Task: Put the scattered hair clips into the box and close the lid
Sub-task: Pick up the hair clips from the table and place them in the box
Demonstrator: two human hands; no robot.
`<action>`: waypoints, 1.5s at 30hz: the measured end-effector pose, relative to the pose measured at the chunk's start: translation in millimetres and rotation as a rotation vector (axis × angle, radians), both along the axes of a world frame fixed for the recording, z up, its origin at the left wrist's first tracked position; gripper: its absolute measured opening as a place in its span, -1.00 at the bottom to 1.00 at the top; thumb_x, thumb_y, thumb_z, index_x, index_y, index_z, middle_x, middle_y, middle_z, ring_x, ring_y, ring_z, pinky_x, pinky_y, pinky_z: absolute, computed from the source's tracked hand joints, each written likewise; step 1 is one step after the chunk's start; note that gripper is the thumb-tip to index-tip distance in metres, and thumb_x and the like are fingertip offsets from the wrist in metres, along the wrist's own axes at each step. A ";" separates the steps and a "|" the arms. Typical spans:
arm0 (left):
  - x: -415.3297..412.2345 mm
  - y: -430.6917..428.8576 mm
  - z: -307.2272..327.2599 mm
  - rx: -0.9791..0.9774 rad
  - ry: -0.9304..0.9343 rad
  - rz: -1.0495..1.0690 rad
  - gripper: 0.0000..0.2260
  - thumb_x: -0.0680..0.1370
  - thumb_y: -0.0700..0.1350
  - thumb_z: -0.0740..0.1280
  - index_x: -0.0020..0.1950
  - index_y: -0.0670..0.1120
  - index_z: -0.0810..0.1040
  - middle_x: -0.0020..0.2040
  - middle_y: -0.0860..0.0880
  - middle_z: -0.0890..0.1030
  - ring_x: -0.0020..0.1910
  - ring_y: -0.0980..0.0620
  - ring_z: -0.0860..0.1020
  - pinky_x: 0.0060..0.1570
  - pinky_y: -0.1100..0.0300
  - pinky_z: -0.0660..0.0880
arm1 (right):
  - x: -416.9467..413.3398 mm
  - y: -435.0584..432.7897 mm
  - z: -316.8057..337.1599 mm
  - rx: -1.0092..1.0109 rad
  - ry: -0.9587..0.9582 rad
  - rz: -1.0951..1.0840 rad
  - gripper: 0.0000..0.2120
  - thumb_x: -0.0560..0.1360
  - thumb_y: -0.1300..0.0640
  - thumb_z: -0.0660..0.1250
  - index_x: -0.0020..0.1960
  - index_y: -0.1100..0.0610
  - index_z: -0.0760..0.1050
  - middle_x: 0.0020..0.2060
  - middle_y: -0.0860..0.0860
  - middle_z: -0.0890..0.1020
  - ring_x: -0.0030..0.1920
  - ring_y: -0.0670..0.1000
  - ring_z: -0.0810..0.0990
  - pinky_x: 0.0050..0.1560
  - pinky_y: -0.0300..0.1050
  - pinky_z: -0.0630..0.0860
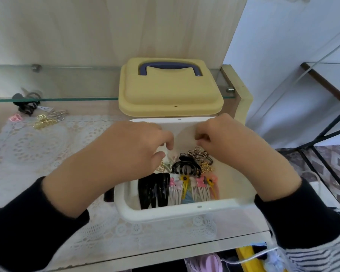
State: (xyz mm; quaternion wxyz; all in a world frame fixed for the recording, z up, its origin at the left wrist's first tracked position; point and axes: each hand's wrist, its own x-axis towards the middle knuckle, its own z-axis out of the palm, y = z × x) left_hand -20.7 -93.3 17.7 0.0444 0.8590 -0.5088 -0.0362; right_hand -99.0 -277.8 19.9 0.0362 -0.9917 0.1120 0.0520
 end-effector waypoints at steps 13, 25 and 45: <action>4.8 29.0 -6.3 -0.342 0.008 -0.110 -0.68 0.54 0.02 0.23 0.29 0.13 0.51 0.17 0.17 0.53 -0.05 0.15 0.55 -0.18 0.18 0.53 | -12.9 8.0 22.4 0.157 -0.157 -0.065 -0.84 0.53 -0.01 0.27 -0.01 -0.02 0.61 -0.15 -0.14 0.64 -0.07 -0.06 0.60 0.00 0.01 0.56; -0.4 89.3 -29.8 -0.784 0.001 0.278 -0.69 0.64 0.00 0.10 0.30 0.00 0.51 0.27 0.08 0.50 0.27 0.14 0.45 0.20 0.04 0.44 | -1.9 99.0 21.1 0.328 -0.628 0.003 -0.84 0.53 0.11 0.28 0.07 0.11 0.51 -0.06 -0.03 0.57 -0.06 0.00 0.56 -0.07 0.05 0.55; 69.8 180.4 -113.2 -0.618 0.121 0.788 -0.58 0.53 -0.15 0.29 0.39 -0.11 0.39 0.38 -0.08 0.41 0.37 -0.04 0.38 0.30 0.04 0.37 | 93.0 248.1 -80.7 0.383 -0.343 -0.025 -0.54 0.53 0.17 0.17 0.41 0.24 0.28 0.25 0.16 0.40 0.27 0.15 0.36 0.27 -0.03 0.35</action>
